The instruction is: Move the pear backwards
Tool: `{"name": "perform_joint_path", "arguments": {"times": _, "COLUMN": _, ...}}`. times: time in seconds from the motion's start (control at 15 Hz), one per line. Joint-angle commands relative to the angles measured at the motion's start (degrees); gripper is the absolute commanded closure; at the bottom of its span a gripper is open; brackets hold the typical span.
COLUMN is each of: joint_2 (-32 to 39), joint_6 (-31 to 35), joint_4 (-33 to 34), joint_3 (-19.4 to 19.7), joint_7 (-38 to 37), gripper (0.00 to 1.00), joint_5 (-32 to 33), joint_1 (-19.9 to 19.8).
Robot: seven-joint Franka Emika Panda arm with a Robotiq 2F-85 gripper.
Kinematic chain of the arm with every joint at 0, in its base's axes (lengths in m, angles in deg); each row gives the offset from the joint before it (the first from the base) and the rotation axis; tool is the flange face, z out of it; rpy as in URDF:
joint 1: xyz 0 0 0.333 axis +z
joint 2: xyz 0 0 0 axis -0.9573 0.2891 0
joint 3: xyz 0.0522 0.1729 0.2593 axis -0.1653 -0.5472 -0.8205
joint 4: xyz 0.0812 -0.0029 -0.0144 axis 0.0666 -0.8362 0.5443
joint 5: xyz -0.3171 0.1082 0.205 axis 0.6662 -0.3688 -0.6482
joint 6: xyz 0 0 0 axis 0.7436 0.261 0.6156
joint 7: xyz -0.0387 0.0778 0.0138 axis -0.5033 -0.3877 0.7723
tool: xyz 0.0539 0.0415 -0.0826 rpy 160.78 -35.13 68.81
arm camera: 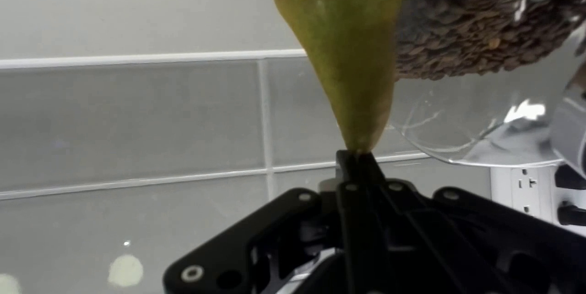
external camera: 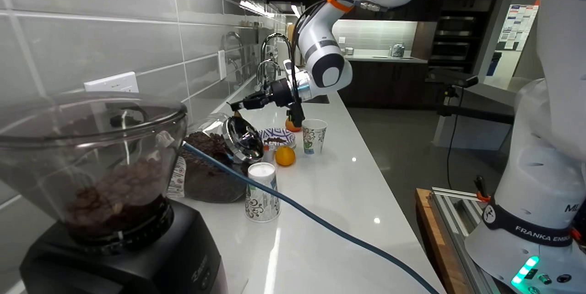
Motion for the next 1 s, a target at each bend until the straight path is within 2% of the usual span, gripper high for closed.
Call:
{"name": "perform_joint_path", "arguments": {"times": 0.0, "joint_2": 4.7, "joint_6": -2.3, "joint_4": 4.9, "joint_3": -0.5, "joint_7": -0.4, "gripper": 0.99, "joint_5": -1.2, "joint_1": -1.0}}
{"name": "perform_joint_path", "arguments": {"times": 0.93, "joint_2": 12.7, "joint_6": -3.8, "joint_4": 9.9, "joint_3": -0.4, "joint_7": -1.2, "gripper": 0.99, "joint_5": 0.0, "joint_1": -1.0}}
